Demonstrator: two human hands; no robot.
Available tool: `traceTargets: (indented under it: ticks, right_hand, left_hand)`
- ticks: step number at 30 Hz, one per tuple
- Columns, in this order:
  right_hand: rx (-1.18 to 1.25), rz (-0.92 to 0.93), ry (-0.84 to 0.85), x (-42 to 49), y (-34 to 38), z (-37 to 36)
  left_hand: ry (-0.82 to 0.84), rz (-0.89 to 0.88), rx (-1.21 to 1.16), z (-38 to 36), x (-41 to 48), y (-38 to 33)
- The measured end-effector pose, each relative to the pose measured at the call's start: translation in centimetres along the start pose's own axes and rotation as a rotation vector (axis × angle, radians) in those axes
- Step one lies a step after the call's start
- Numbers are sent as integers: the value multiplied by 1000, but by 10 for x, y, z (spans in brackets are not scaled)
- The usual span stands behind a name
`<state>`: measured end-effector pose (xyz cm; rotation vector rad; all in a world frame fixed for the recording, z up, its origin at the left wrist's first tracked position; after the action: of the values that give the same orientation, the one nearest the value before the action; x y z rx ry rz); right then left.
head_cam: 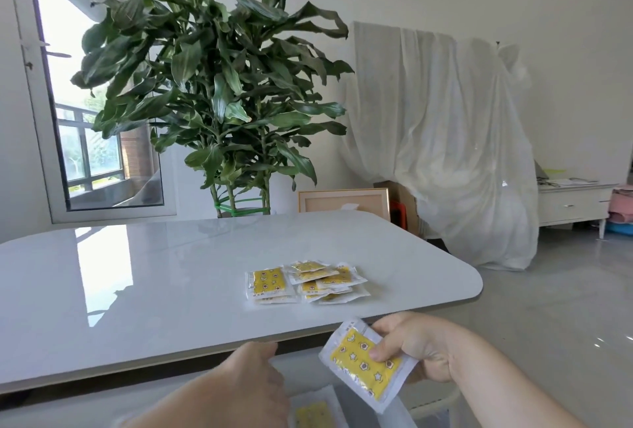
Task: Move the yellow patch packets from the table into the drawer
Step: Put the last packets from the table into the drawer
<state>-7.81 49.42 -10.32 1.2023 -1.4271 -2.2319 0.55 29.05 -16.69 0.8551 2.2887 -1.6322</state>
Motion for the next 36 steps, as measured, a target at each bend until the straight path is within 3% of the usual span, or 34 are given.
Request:
traceTargets:
  ticks: [4,8,10,13,16,24,30,33,36]
  right_hand:
    - [-103,-89,-25,4,-3,-13]
    - [-360,-256,-50,13,-8,-35]
    - [-484,-335,-51,20,-8,-44]
    - [-433,-387,-54,36,-11,-49]
    - [-294,-377,-31,55,-17,-59]
    - [-569,-490,-73,82,-38,-56]
    - [-497,-437,-110,94,-41,-57]
    - [-509,-477,-71,89,-40,-59]
    - [-370,-489,0,84,-37,-60]
  left_hand:
    - [-94,-40,120,12,-33,-26]
    - [-170,-140,312,18,-58,-38]
    - [-295,-295,639,20,-67,-51]
    - [-570,-582,1552,8,-80,-65]
    - [-739,-587,1983,14,-73,-52]
    - [-752,-450,2015,36,-69,-46]
    - [-747,-484,1935,34,-72,-49]
    - [-687,-428,1898,35,-69,-48]
    - [-662,-420,1873,35,-71,-47]
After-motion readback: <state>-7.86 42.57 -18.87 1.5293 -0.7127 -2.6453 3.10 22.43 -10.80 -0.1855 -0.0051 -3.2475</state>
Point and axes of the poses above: each hand's wrist, its own x-axis towards the middle knuckle, its own z-axis out of the back of the hand, y = z × x, the point moved 7 cm from there along x, towards the middle knuckle, and after that the axes turned 14 degrees about y, right-handed, at the moved point
